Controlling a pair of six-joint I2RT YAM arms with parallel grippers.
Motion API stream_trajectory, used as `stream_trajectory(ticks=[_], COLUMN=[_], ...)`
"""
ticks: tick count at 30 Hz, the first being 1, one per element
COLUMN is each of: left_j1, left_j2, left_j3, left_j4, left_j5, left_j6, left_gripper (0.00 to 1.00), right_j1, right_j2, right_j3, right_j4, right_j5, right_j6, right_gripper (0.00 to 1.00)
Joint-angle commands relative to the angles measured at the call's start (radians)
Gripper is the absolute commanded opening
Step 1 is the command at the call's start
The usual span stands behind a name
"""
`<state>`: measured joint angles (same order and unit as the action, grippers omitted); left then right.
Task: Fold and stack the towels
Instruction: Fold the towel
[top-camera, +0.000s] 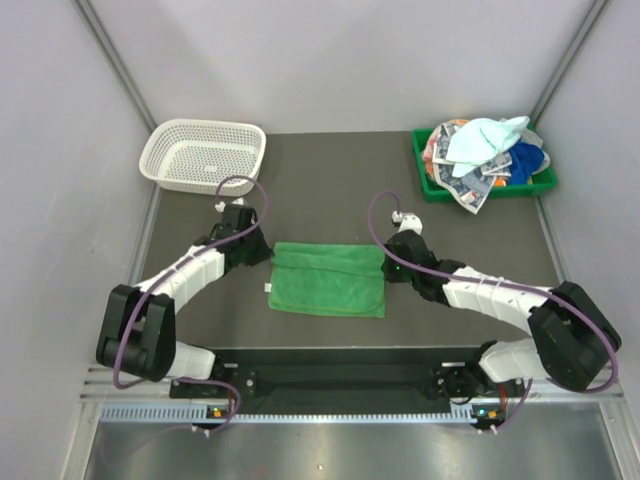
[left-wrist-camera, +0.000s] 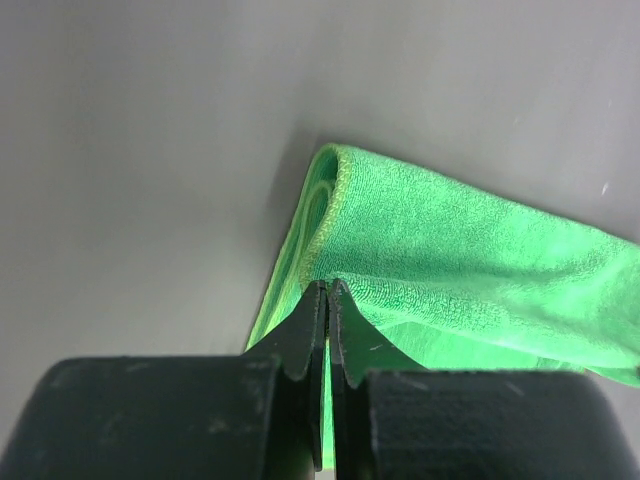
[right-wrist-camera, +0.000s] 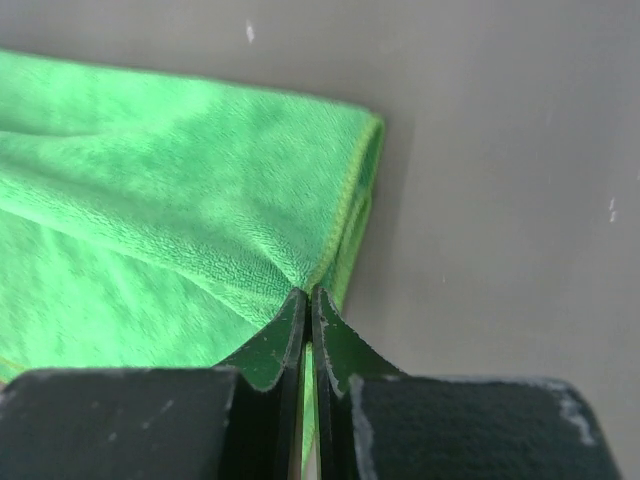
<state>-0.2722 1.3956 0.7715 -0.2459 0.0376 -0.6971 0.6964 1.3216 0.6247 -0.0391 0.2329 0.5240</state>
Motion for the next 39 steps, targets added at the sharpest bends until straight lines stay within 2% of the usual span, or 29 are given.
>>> stream_trajectory(ticks=[1,14,21,39], left_j1=[-0.004,-0.007,-0.005,-0.007], left_j2=[-0.073,-0.208,-0.227,-0.283], left_j3=[-0.024,-0.084,-0.100,-0.115], left_j4=[0.008,-0.093,-0.135,-0.220], left_j5=[0.005,0.018,0.030,0.059], left_j6=[-0.005,0.005,-0.001,0.002], left_gripper=[0.00,0.00,0.00,0.00], right_j1=[0.029,0.106,0.170,0.244], right_j2=[-0.061,-0.153,-0.156,-0.240], right_j3=[-0.029,-0.091,-0.111,-0.164], right_j4=[0.001,-0.061,-0.079,-0.146], right_j5=[0.055,0.092,0.118,0.143], right_j6=[0.063,0.136,0.191,0.281], right_gripper=[0.00,0.00,0.00,0.01])
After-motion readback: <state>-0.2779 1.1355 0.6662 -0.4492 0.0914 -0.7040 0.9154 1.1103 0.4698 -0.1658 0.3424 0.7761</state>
